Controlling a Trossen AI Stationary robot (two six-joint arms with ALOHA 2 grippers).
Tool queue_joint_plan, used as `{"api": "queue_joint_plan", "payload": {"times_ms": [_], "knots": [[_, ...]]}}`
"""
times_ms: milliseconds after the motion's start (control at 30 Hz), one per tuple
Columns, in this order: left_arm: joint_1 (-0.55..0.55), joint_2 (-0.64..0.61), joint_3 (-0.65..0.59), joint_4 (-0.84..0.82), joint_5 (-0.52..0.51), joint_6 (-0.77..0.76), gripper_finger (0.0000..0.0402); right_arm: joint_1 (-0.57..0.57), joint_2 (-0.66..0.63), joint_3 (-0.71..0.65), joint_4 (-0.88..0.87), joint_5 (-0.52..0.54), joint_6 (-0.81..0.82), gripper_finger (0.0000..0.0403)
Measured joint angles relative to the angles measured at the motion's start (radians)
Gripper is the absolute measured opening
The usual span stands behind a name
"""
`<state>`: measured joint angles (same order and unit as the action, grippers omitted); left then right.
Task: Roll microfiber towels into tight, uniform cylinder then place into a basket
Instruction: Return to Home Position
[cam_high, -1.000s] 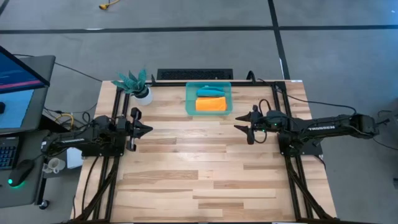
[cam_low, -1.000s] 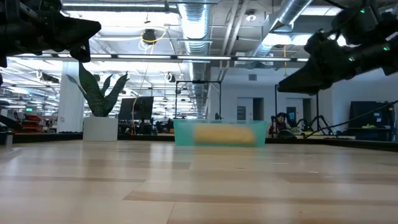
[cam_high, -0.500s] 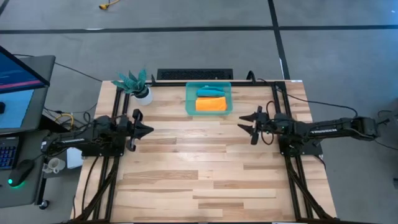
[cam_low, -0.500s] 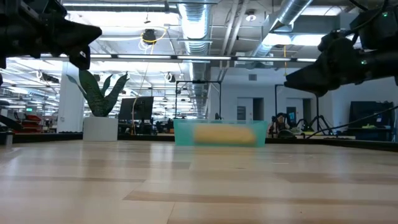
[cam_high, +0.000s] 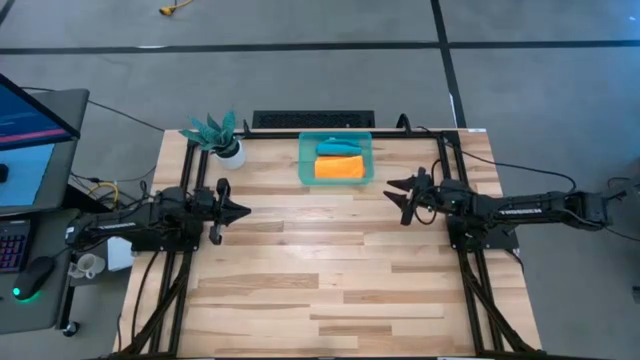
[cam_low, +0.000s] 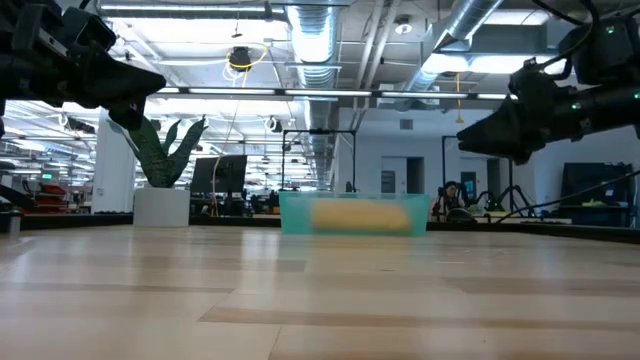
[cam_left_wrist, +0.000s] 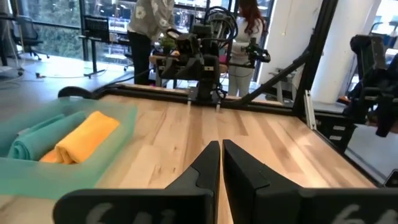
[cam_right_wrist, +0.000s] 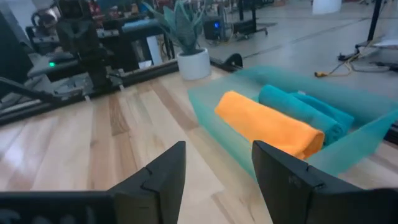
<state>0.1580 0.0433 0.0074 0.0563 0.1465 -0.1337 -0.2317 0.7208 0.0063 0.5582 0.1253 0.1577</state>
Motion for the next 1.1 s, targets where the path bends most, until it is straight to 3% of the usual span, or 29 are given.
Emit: {"api": "queue_joint_plan", "payload": {"times_ms": [433, 1100], "knots": [[0.0, 0.0, 0.0, -0.001, -0.001, -0.01, 0.0009, 0.017, 0.001, 0.0, -0.144, -0.005, 0.086, 0.0207], [0.0, 0.0, 0.0, -0.001, -0.001, -0.006, 0.0009, 0.017, 0.0, -0.001, -0.14, -0.005, 0.14, 0.0207]]}}
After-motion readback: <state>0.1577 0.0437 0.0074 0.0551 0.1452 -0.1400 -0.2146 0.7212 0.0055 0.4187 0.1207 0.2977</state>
